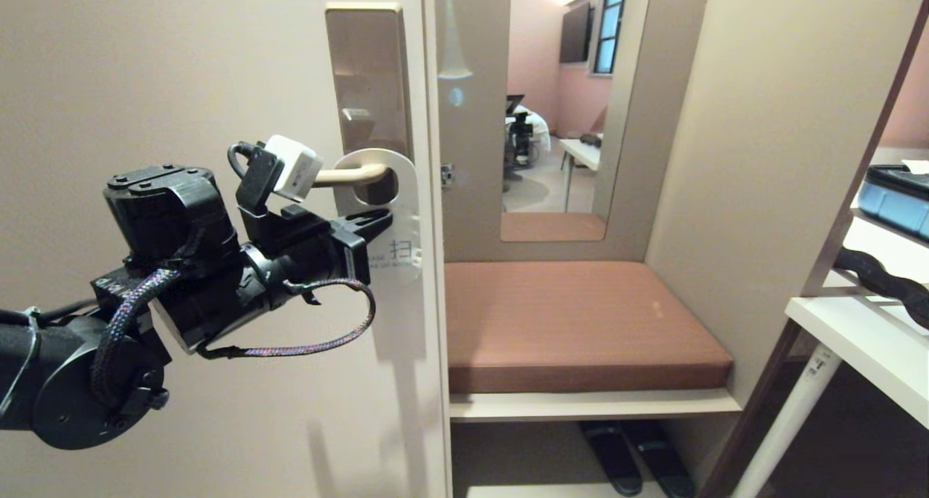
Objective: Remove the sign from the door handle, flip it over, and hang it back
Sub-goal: Hang the sign back with the other side facing out
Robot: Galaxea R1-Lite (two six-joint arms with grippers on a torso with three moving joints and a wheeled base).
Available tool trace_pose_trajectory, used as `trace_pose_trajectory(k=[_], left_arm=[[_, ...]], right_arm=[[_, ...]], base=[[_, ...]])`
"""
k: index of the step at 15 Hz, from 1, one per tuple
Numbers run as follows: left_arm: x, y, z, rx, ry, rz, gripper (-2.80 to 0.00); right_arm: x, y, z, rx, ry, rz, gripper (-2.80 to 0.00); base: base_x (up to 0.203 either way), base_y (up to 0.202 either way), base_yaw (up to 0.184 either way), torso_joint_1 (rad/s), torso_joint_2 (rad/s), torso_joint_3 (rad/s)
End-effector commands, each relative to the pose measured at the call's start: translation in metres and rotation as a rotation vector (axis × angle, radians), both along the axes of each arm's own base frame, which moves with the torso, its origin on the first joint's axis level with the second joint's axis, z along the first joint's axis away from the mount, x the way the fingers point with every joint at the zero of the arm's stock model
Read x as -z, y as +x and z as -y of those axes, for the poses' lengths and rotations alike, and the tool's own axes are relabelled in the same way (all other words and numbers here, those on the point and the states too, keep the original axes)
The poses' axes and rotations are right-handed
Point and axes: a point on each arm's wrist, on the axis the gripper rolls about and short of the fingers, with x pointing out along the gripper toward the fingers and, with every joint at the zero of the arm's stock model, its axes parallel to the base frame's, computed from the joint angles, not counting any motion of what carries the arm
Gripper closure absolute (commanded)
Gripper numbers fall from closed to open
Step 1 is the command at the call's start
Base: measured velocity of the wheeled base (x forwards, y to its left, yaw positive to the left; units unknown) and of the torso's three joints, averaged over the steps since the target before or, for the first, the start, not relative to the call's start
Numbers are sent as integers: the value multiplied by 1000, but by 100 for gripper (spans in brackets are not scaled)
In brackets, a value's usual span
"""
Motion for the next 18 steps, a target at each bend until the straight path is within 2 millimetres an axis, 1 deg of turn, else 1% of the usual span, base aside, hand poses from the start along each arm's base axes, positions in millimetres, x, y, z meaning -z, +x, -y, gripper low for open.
trace_pose_trajectory(k=[1, 3, 6, 12, 15, 18], left_arm=[[-3, -3, 0, 3, -3, 12, 0], [-1, -8, -3, 3, 4, 8, 0], [0, -21, -9, 5, 9, 1, 0], [0, -53, -25, -3, 6, 6, 0], [1, -73, -41, -32, 2, 14, 0], [4, -92, -70, -132, 2, 26, 0]], right_arm=[[0, 0, 0, -1, -1, -1, 0], [0, 0, 0, -1, 0, 1, 0], [0, 0, 0, -1, -1, 1, 0], [0, 0, 0, -1, -1, 1, 0], [0, 0, 0, -1, -1, -1, 0], [0, 0, 0, -1, -1, 0, 0]], base=[[0, 0, 0, 0, 0, 0], [0, 0, 0, 0, 0, 0], [0, 0, 0, 0, 0, 0], [0, 0, 0, 0, 0, 0], [0, 0, 0, 0, 0, 0], [0, 0, 0, 0, 0, 0]])
